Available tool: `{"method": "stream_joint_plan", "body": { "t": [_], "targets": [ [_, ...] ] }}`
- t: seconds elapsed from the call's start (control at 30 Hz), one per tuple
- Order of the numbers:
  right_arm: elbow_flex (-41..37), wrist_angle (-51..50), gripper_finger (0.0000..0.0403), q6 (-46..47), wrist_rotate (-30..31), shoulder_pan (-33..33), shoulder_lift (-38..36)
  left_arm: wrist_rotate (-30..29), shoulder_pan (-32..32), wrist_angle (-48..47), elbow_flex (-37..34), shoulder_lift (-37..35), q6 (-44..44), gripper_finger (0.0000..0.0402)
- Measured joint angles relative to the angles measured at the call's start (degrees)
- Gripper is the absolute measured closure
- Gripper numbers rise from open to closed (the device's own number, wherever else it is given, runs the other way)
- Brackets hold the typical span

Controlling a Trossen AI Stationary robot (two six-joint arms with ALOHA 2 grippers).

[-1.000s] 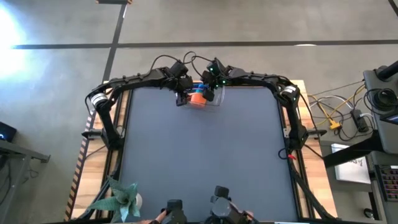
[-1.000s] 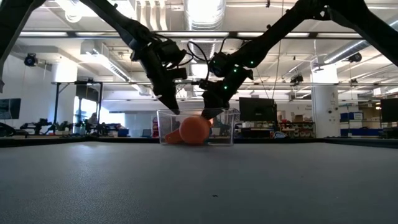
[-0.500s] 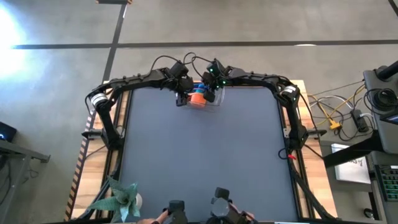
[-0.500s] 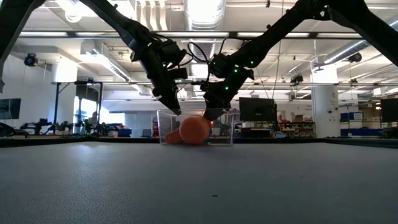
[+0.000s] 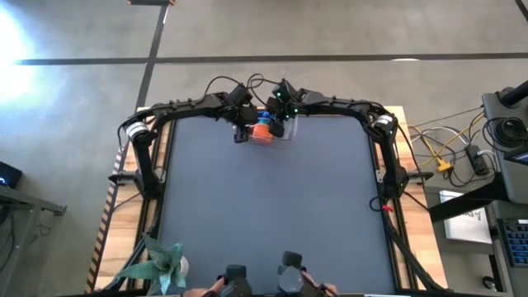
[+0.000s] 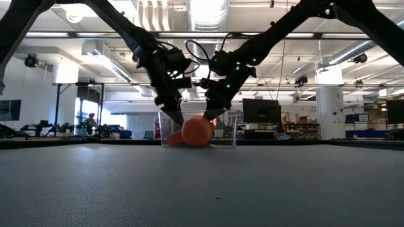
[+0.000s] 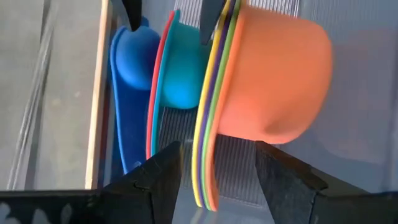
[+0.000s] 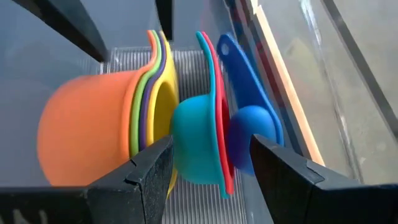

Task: Nest measuring cups in basket
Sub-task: Remove the stacked measuring cups from the transparent bin

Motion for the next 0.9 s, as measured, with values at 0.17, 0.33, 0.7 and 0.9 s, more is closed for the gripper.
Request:
{"method": "stream_joint_plan", "body": {
  "t": [0.17,0.33,0.7,0.9],
  "targets": [
    [0.51,-0.65,0.0200,-0.18,0.00,0.23,-0.07,-0.65,0.00,0.09,0.18,0.97,0.11,0.0219],
    [0.51,-0.86,0.0200,-0.18,0.05,0.10,-0.07,-0.72,0.00,0.24,0.20,1.04,0.05,0.0219],
    [0.53,-2.27,0.0200,-0.20,0.00,0.10,-0.07,-0.83,-0.02,1.80,0.11,1.17,0.05,0.0219],
    [0.53,-3.57,0.0200,-0.51,-0.02,0.10,0.02,-0.90,-0.04,1.94,0.09,1.21,-0.06,0.0219]
  ]
}}
